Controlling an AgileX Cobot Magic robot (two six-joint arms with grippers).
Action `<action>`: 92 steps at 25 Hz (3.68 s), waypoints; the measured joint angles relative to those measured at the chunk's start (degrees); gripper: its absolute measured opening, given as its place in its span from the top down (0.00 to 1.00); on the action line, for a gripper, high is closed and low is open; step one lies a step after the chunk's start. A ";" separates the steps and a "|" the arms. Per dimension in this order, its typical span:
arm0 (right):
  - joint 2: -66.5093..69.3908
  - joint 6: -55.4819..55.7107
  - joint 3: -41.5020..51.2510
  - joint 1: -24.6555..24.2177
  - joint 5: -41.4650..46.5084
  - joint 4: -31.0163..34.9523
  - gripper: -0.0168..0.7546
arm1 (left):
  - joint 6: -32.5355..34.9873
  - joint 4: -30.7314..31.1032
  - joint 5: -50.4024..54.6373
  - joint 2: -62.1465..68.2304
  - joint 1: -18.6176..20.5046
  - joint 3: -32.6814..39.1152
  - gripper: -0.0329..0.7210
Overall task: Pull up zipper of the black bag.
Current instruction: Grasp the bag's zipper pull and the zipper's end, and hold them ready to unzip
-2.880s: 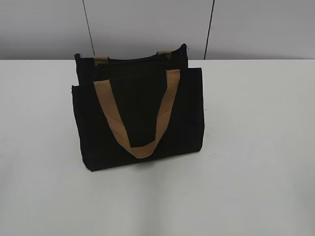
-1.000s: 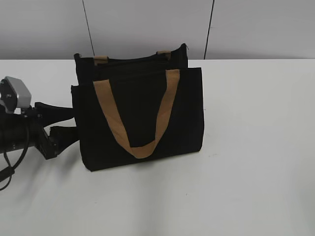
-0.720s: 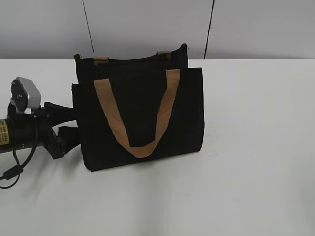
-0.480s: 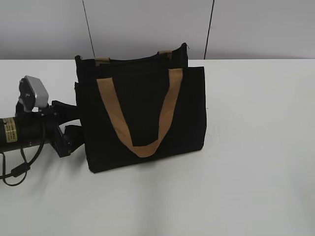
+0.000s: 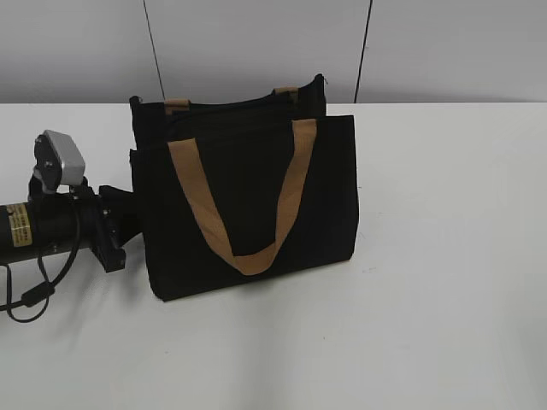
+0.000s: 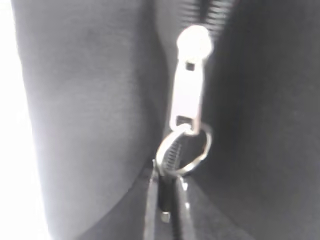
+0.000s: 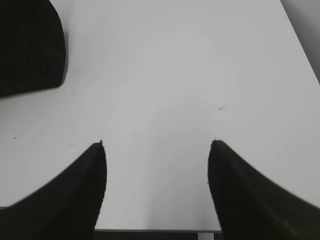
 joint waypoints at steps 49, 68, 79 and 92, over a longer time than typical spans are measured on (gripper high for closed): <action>14.39 -16.43 -8.93 0.00 -1.25 9.75 0.34 | -18.16 3.91 8.22 -40.15 0.00 3.53 0.92; 44.50 -51.77 -11.26 0.00 -13.59 42.48 0.34 | -18.16 2.07 8.40 -40.15 0.00 3.56 0.92; 69.72 -66.83 -24.34 18.45 -23.49 55.72 0.34 | -18.16 1.68 8.71 -40.15 0.00 3.60 0.92; 90.86 -75.69 -37.48 40.53 -34.23 56.16 0.34 | -18.16 1.67 8.81 -40.15 0.00 3.60 0.92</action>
